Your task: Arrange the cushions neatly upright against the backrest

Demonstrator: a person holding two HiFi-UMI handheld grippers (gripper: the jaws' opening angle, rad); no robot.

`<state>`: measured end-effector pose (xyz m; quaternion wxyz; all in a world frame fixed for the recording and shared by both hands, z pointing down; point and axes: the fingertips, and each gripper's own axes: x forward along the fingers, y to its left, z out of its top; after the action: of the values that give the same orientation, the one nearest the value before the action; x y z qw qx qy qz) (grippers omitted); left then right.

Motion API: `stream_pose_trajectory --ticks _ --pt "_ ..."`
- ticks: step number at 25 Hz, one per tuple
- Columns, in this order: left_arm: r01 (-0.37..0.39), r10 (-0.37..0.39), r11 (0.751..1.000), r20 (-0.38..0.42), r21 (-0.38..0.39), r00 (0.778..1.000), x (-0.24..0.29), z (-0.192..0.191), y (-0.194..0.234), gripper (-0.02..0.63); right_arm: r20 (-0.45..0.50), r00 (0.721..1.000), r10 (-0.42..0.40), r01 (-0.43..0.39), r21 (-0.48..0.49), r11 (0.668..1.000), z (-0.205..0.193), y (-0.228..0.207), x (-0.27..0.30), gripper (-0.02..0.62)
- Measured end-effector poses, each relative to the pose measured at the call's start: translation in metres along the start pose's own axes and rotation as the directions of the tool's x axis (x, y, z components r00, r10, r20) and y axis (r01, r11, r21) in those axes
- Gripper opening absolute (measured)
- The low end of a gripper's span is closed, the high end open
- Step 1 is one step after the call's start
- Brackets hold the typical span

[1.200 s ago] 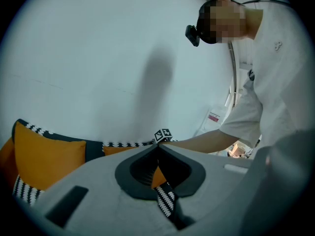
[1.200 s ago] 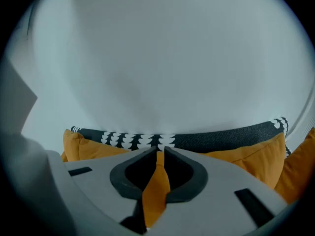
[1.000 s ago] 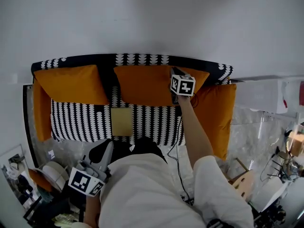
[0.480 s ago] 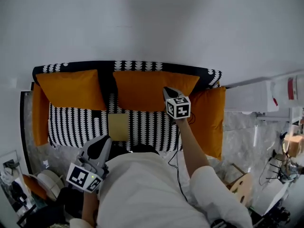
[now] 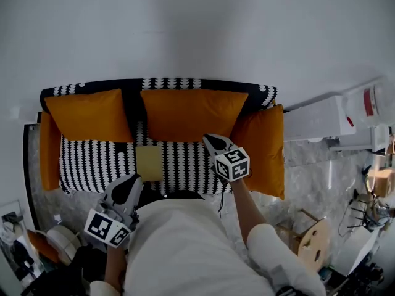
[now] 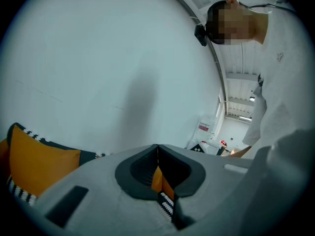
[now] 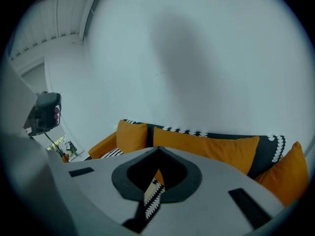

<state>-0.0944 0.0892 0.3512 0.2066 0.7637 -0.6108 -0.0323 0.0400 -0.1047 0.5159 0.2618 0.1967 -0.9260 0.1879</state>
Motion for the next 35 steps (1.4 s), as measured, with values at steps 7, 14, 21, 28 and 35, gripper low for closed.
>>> stream_pose_trajectory --ticks 7,14,21,28,35 --pt "-0.017 0.012 0.997 -0.071 -0.069 0.997 -0.014 -0.038 -0.022 0.012 0.002 0.995 0.099 -0.099 -0.021 0.995 -0.018 0.042 -0.033 0.006" --pt "-0.033 0.027 0.997 -0.092 -0.069 0.995 -0.026 -0.051 -0.036 0.011 0.005 0.987 0.158 -0.158 0.036 0.987 -0.037 0.076 -0.045 0.006" --pt "-0.014 0.012 0.999 -0.05 -0.047 0.999 -0.05 -0.042 -0.033 0.012 0.055 0.978 0.202 -0.203 0.015 0.979 -0.024 0.133 -0.061 0.006" --pt "0.006 -0.006 1.0 -0.019 0.006 1.0 -0.107 -0.028 -0.016 0.012 0.12 0.966 0.23 -0.23 -0.013 0.973 0.0 0.214 -0.069 0.006" --pt "-0.016 0.016 0.999 0.001 -0.028 1.0 -0.193 -0.035 0.034 0.012 0.163 0.946 0.28 -0.275 -0.051 0.96 0.014 0.318 -0.065 0.006"
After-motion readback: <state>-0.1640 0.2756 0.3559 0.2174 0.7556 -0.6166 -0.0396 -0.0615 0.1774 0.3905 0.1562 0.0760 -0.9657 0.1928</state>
